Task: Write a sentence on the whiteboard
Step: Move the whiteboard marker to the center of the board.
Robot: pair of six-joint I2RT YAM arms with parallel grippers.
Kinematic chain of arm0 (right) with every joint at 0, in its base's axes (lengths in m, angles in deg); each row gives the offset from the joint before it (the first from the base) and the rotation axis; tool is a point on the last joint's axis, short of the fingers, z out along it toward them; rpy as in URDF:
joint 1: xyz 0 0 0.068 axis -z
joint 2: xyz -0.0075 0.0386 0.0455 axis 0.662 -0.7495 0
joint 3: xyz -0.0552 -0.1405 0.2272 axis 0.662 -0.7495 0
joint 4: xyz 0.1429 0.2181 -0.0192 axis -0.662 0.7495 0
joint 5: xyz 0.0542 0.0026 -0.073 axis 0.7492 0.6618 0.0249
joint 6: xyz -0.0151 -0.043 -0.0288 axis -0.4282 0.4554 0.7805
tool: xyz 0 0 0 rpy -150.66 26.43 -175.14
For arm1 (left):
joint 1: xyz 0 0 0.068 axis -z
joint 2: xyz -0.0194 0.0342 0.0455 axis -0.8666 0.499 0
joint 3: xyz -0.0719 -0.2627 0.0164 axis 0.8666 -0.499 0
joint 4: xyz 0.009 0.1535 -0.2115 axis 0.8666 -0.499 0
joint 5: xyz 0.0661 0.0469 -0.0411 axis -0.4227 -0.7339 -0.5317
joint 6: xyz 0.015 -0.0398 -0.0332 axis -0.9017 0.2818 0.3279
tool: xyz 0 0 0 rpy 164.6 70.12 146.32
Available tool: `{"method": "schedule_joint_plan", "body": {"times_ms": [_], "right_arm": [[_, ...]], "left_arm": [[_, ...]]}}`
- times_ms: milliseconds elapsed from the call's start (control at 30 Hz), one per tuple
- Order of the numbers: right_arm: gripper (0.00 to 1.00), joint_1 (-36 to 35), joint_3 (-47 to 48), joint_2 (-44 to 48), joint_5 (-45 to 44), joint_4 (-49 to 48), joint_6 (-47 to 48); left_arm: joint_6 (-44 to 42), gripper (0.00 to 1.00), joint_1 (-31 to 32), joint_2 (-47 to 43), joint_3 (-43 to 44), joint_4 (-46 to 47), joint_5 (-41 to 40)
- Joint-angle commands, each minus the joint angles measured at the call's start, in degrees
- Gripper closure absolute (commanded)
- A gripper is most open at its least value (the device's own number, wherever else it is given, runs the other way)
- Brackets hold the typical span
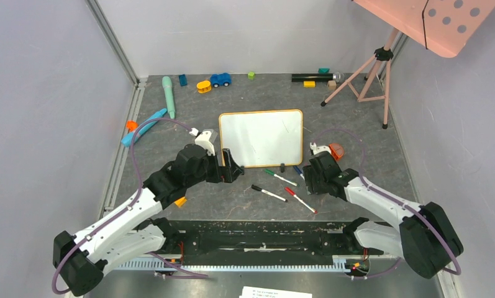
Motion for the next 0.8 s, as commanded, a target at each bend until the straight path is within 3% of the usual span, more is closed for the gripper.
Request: {"method": "schedule_joint_plan", "body": {"times_ms": [0,133,333,467,767], "right_arm": [[0.34,1.1,3.3,-3.6,-8.4,0.1,-0.4],[0.42,5.2,3.5,-6.0,-6.8,-2.5,1.3],[0.42,11.2,8.7,-12.6,-2.3,-7.0,5.1],[0.48,14.5,13.9,-19.4,-0.1,-6.7,6.5],[0.34,17.3,16.3,-17.9,2.8,-5.4,9.8]], "left_arm": [[-2.3,0.00,0.2,-0.7,0.0,-1.0,-1.9],[-3.6,0.00,0.2,0.0,1.2,-1.6,-3.1],[-4.5,0.00,0.2,2.4,2.7,-1.2,-3.8],[-5.1,0.00,0.1,4.0,3.8,-1.4,-4.5],[-5.6,0.00,0.1,3.7,4.7,-2.4,-5.5]]}}
